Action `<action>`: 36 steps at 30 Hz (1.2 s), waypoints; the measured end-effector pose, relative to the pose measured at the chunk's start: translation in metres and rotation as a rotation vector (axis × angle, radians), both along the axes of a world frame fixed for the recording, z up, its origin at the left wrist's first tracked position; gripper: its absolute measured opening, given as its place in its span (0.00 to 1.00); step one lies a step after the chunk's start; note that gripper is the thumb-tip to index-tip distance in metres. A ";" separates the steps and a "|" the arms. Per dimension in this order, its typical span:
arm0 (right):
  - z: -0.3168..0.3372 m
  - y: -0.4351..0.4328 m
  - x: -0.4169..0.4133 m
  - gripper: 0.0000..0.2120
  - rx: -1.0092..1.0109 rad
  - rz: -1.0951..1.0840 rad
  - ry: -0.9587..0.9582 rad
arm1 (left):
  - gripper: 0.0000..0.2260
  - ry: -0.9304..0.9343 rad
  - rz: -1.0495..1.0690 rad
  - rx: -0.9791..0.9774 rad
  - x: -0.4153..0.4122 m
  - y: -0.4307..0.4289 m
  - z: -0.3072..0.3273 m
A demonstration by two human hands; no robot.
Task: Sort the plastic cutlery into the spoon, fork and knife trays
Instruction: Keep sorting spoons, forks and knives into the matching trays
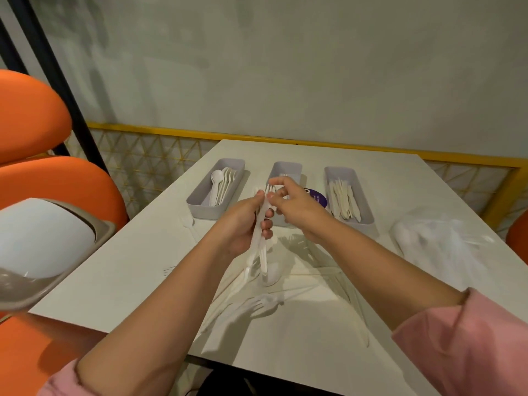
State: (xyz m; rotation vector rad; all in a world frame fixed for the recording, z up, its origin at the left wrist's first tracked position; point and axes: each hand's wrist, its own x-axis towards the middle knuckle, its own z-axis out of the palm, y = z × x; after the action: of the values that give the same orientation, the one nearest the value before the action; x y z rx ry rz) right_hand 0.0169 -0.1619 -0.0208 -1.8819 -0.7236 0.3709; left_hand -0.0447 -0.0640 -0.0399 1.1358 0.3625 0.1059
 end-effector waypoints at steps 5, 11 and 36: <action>-0.014 -0.001 0.003 0.14 -0.141 0.065 -0.130 | 0.13 0.025 0.064 0.014 -0.010 0.020 0.003; -0.035 0.004 -0.009 0.17 -0.588 0.529 -0.412 | 0.09 0.024 0.072 0.077 -0.019 0.033 0.002; 0.021 -0.005 0.018 0.11 -0.622 0.451 -0.659 | 0.11 0.098 -0.040 0.285 -0.019 0.040 0.001</action>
State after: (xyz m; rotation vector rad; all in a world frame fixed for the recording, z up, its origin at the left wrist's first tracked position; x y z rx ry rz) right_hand 0.0354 -0.1667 0.0001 -2.4494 -1.6368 0.2661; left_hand -0.0636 -0.0238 -0.0384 1.4329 0.4208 0.0685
